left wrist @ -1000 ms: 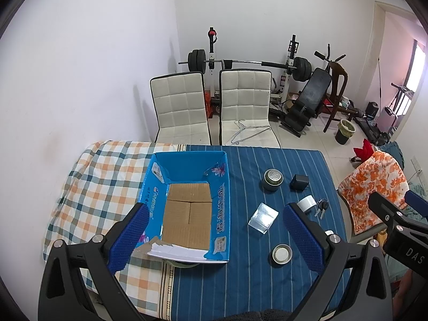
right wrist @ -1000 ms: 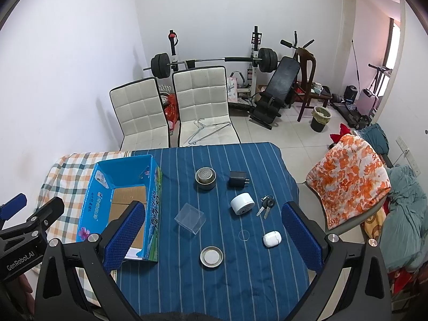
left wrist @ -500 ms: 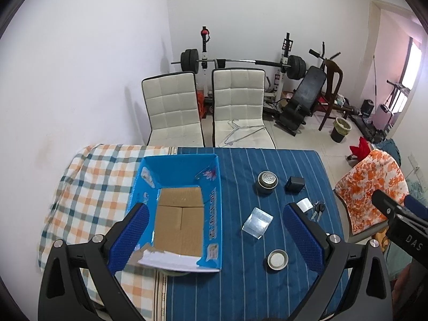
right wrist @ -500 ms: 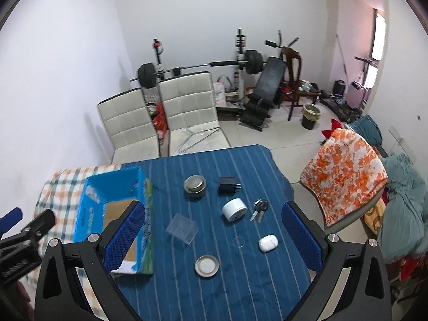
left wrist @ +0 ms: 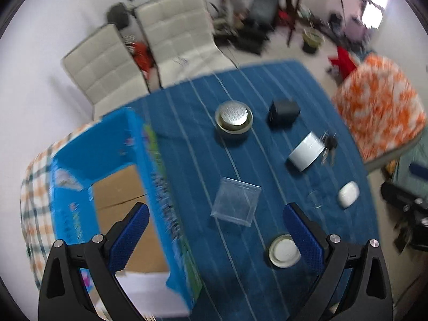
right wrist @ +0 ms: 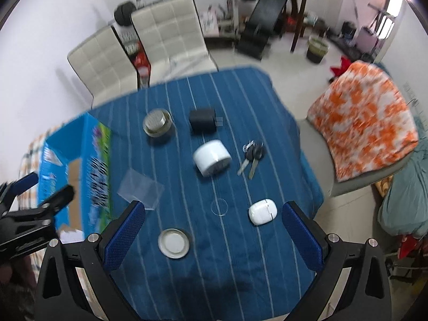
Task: Organize rigid objects
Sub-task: 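Grasp the clear plastic box with the left gripper while the right gripper grasps the white tape roll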
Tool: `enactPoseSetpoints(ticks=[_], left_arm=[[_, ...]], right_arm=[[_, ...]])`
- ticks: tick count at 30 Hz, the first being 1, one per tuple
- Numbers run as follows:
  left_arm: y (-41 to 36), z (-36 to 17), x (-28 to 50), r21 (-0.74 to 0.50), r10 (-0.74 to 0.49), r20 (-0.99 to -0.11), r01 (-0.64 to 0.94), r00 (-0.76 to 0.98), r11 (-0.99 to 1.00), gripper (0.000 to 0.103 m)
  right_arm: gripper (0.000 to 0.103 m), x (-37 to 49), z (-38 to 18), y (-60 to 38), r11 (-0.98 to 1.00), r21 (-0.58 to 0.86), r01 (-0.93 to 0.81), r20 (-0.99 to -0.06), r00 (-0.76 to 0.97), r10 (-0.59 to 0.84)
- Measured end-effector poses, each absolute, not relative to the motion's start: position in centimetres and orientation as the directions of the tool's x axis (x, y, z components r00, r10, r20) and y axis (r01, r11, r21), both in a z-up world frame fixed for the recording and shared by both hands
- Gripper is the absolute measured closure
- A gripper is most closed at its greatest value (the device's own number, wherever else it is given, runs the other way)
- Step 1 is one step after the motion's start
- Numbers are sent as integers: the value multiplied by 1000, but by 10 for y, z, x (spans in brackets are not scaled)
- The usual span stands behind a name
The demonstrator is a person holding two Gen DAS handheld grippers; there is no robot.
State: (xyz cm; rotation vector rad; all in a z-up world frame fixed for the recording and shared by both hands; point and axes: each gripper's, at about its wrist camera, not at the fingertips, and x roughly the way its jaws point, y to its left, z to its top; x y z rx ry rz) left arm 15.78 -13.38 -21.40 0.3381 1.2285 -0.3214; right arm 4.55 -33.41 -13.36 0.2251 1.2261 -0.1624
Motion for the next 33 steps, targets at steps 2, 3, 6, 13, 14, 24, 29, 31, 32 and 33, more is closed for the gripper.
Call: enactPoseSetpoints(ticks=[2, 3, 6, 13, 14, 24, 29, 31, 32, 33], left_arm=[[-149, -243, 168, 78, -43, -967, 455, 251, 887, 0], [-154, -255, 172, 77, -35, -973, 466, 227, 881, 0], [-169, -298, 184, 74, -1, -989, 504, 147, 861, 9], [-161, -335, 199, 20, -1, -999, 410, 50, 912, 37], [-158, -335, 201, 11, -5, -999, 381, 42, 924, 37], [-142, -341, 190, 45, 39, -999, 227, 33, 973, 37], [-133, -346, 190, 3, -3, -999, 189, 32, 982, 38], [-131, -348, 193, 6, -1, -999, 184, 39, 983, 39], [-130, -347, 191, 13, 5, -999, 186, 44, 983, 39], [-131, -351, 189, 17, 9, -999, 185, 48, 983, 39]], right_arm=[[0, 58, -160, -342, 970, 55, 237, -953, 304, -20], [0, 66, -175, -347, 971, 53, 235, -958, 287, -17], [0, 93, -211, -355, 970, 113, 215, -968, 246, 58], [5, 160, -268, -350, 992, 96, 77, -979, 186, 81], [7, 168, -275, -347, 995, 85, 58, -983, 171, 74], [29, 206, -336, -338, 989, 143, 26, -990, -16, 143], [31, 212, -346, -323, 993, 117, -6, -992, -54, 116], [31, 211, -350, -319, 995, 101, -14, -993, -59, 100], [31, 211, -352, -315, 995, 100, -17, -993, -59, 99], [31, 211, -352, -314, 995, 99, -15, -994, -56, 98]])
